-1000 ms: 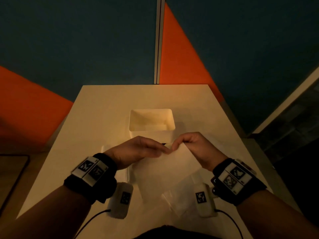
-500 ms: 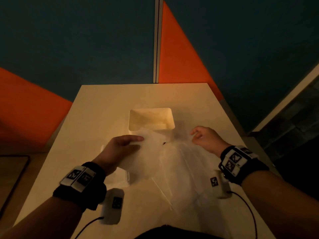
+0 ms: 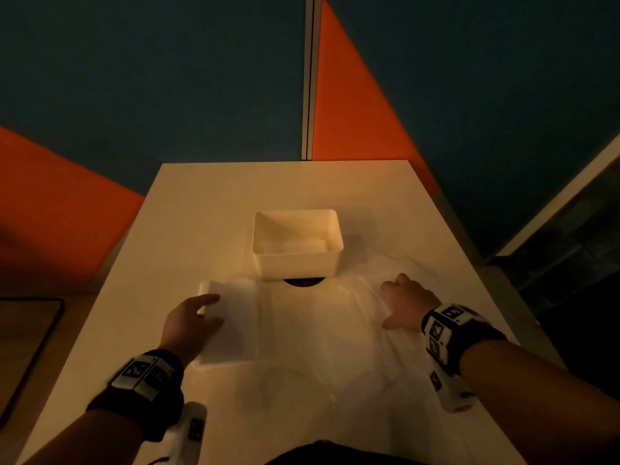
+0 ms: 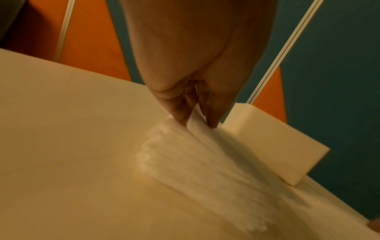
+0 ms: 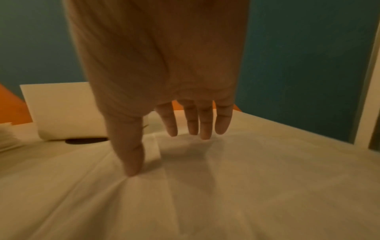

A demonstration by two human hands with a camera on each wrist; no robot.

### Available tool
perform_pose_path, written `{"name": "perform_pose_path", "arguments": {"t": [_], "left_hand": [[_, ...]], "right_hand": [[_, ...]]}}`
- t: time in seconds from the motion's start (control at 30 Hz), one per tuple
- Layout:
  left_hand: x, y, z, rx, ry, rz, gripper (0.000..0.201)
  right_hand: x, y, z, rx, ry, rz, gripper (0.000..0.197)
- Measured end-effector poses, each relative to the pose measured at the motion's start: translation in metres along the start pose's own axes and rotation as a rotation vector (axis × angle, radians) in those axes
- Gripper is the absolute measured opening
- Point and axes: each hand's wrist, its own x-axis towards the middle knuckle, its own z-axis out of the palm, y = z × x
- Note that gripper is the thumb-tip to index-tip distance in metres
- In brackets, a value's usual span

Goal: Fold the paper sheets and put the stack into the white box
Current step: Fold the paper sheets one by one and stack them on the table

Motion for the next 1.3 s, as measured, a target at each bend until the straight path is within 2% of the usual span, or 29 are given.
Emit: {"name": "perform_pose_path", "arguments": {"t": [0.3,0.47,0.63,0.77,0.83,0.9,1.0,1.13,1.17,1.23,1.3], "left_hand": [[-0.001,-0.006,0.001,0.089,0.051,0.114,0.042],[0.004,-0.008,-0.002,0.151,0.051,0.160,0.044],[0.010,-0.014,-0.005,0.230,0.034,0.175,0.044],[0.006,-0.009,-0.003,0.465,0.079,0.166,0.046],[0.003,0.001,-0.002,0.500,0.127,0.216,0.047],[-0.001,0.018,0.002,0.464,0.114,0.292,0.046],[-0.012,0.053,0.010,0.217,0.019,0.359,0.039],[-0.032,0.096,0.022,-0.107,-0.302,0.272,0.029],[-0.035,0.104,0.025,-0.182,-0.391,0.230,0.032],[-0.040,0.113,0.029,-0.279,-0.551,0.139,0.051],[-0.044,0.117,0.033,-0.346,-0.695,0.058,0.066]], "right_hand": [[0.000,-0.002,0.005,0.104,0.080,0.024,0.039],[0.000,0.001,0.008,0.177,0.166,0.054,0.040],[0.000,0.003,0.012,0.184,0.268,0.079,0.023],[-0.006,0.001,0.003,0.200,0.367,0.112,0.018],[-0.012,0.000,-0.007,0.266,0.450,0.130,0.017],[-0.019,-0.003,-0.018,0.387,0.540,0.138,0.025],[-0.030,-0.011,-0.035,0.616,0.639,0.084,0.019],[-0.046,-0.031,-0.058,1.054,0.598,-0.047,0.016],[-0.053,-0.037,-0.064,1.196,0.564,-0.083,0.014],[-0.066,-0.048,-0.073,1.428,0.482,-0.133,0.012],[-0.077,-0.054,-0.079,1.571,0.409,-0.182,0.010]]}}
